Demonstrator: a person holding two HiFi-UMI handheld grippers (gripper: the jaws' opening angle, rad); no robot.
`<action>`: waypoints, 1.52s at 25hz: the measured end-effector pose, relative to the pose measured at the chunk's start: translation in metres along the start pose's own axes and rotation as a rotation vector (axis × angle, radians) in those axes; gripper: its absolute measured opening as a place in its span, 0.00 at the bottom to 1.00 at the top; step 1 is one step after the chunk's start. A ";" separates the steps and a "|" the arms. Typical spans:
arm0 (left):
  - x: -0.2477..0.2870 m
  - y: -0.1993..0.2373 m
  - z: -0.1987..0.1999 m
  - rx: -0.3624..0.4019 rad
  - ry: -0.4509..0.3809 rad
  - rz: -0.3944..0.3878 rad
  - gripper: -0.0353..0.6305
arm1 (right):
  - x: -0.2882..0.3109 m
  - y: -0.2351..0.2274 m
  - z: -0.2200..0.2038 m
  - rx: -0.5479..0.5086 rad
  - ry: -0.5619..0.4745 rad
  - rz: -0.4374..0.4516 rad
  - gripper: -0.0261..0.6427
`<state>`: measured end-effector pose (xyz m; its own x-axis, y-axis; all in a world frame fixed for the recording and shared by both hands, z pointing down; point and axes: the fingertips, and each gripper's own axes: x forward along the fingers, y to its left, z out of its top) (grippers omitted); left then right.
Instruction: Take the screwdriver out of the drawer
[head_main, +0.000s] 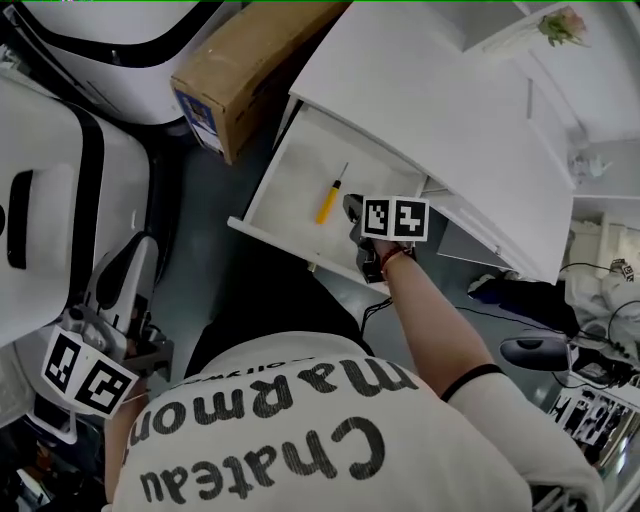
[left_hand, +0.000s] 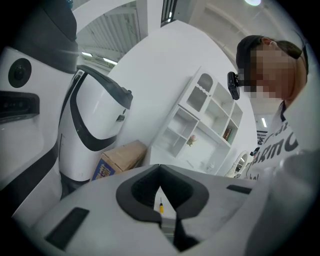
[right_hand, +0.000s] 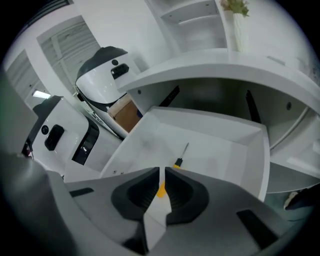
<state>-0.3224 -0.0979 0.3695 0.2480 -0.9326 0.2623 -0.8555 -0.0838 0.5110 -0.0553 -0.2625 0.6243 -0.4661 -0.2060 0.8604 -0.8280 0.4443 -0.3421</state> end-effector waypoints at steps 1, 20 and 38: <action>0.002 0.002 0.003 -0.002 -0.005 0.014 0.09 | 0.006 -0.002 -0.002 0.000 0.024 -0.002 0.09; 0.045 0.037 0.006 -0.067 -0.006 0.122 0.09 | 0.077 -0.022 -0.022 0.140 0.231 -0.015 0.31; 0.034 0.047 -0.007 -0.096 -0.003 0.168 0.09 | 0.095 -0.034 -0.025 0.257 0.221 -0.071 0.26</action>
<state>-0.3513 -0.1308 0.4085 0.1039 -0.9315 0.3486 -0.8375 0.1071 0.5358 -0.0640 -0.2753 0.7267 -0.3489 -0.0226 0.9369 -0.9206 0.1954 -0.3382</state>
